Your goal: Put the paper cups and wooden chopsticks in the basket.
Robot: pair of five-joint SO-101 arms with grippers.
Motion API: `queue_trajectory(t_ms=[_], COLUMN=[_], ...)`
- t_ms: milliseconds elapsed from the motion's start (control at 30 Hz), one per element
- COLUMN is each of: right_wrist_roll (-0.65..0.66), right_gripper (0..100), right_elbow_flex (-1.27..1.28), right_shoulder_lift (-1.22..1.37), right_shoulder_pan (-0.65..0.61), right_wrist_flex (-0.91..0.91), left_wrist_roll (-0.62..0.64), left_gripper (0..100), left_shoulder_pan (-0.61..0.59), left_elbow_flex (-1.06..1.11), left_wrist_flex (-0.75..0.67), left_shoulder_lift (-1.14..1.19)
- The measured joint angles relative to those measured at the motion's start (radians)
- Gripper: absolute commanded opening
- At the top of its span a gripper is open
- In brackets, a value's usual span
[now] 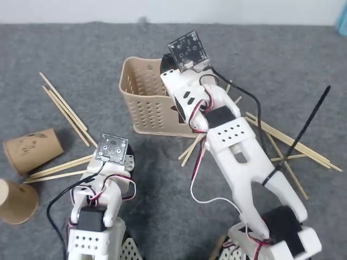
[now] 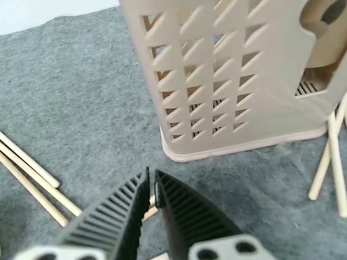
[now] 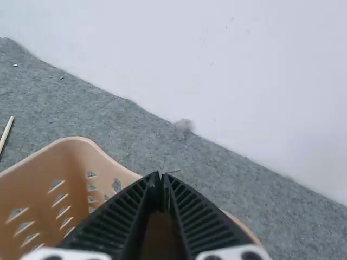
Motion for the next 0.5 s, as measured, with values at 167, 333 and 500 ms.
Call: queue_trajectory(t_ms=[167,333,500], right_wrist_roll=[0.000,0.000,0.000], right_gripper=[0.9,0.9,0.9], right_elbow_flex=[0.046,0.072,0.035], right_shoulder_lift=[-0.026,-0.107,-0.301], right_shoulder_pan=[0.003,0.008,0.086], right_wrist_flex=[-0.021,-0.011,0.046], left_wrist_roll=[0.000,0.000,0.000], left_gripper=[2,2,2], left_shoulder_pan=[0.002,0.002,0.000], left_elbow_flex=[0.000,0.000,0.000], left_wrist_flex=[0.000,0.000,0.000], left_shoulder_lift=[0.000,0.000,0.000])
